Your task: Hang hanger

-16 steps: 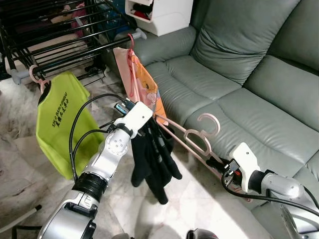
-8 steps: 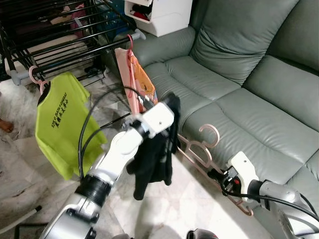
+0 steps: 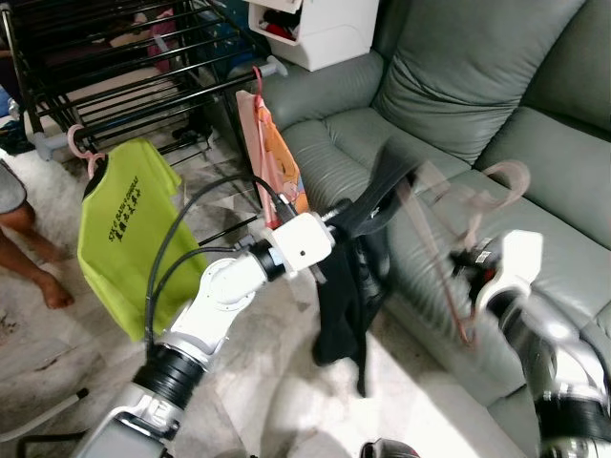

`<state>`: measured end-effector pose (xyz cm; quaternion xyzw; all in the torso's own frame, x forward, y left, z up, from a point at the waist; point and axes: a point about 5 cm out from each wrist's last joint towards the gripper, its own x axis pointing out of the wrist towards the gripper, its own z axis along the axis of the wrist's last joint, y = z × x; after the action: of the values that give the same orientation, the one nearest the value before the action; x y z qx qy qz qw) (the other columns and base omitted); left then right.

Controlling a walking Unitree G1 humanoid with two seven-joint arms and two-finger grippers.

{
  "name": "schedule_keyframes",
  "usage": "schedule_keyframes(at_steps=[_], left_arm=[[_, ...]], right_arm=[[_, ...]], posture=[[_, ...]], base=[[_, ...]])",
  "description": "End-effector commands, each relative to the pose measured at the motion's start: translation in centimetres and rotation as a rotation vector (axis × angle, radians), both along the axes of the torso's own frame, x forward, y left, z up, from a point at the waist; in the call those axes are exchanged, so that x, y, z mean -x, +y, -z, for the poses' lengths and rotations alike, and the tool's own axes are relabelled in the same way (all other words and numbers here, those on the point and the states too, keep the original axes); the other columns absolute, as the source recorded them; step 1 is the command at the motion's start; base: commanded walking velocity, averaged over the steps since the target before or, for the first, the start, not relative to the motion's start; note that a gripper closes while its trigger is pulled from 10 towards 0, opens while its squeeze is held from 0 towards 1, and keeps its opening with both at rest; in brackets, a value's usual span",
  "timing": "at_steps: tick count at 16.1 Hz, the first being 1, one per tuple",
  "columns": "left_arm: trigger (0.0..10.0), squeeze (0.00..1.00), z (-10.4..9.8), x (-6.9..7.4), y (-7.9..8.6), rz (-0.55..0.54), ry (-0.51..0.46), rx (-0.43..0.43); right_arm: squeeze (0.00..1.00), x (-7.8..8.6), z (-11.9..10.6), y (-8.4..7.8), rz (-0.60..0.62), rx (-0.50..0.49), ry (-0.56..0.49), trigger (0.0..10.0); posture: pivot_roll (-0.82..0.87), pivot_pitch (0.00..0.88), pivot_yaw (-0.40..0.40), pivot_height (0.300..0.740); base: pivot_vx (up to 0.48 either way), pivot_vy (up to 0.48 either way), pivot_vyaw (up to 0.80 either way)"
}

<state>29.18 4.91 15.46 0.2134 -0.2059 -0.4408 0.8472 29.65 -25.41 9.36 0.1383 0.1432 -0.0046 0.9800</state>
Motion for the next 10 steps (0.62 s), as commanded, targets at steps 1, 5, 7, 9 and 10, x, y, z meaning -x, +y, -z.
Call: schedule_keyframes(at_steps=[1, 5, 7, 9, 10], left_arm=[[10.0, 0.0, -0.6, 0.7, -0.6, 0.055, -0.018, 0.013], [10.0, 0.0, 1.7, 2.0, -1.4, 0.137, 0.036, -0.078], [10.0, 0.0, 2.4, 1.9, -1.0, 0.126, 0.058, -0.104], [10.0, 0.0, 3.4, 2.1, -0.7, 0.126, 0.081, -0.137], [10.0, 0.0, 3.8, 2.2, -0.5, 0.128, 0.086, -0.157]], right_arm=[[0.0, -0.7, -1.2, -0.9, 0.111, -0.081, -0.057, 10.0], [0.0, -4.2, -7.5, 2.5, 0.164, -0.555, -0.318, 10.0], [0.0, -4.6, -9.8, 3.8, 0.12, -0.641, -0.392, 10.0], [0.0, -4.7, -12.0, 5.2, 0.03, -0.656, -0.469, 10.0], [0.0, -4.5, -13.0, 5.9, -0.053, -0.631, -0.513, 10.0]], posture=[[-0.11, 0.0, 0.064, 0.74], [-0.11, 0.0, 0.062, 0.74], [-0.11, 0.0, 0.063, 0.74], [-0.11, 0.0, 0.063, 0.74], [-0.11, 0.0, 0.06, 0.74]], base=[[0.0, 0.0, 0.0], [0.0, 0.0, 0.0], [0.0, 0.0, 0.0], [0.0, 0.0, 0.0], [0.0, 0.0, 0.0]])
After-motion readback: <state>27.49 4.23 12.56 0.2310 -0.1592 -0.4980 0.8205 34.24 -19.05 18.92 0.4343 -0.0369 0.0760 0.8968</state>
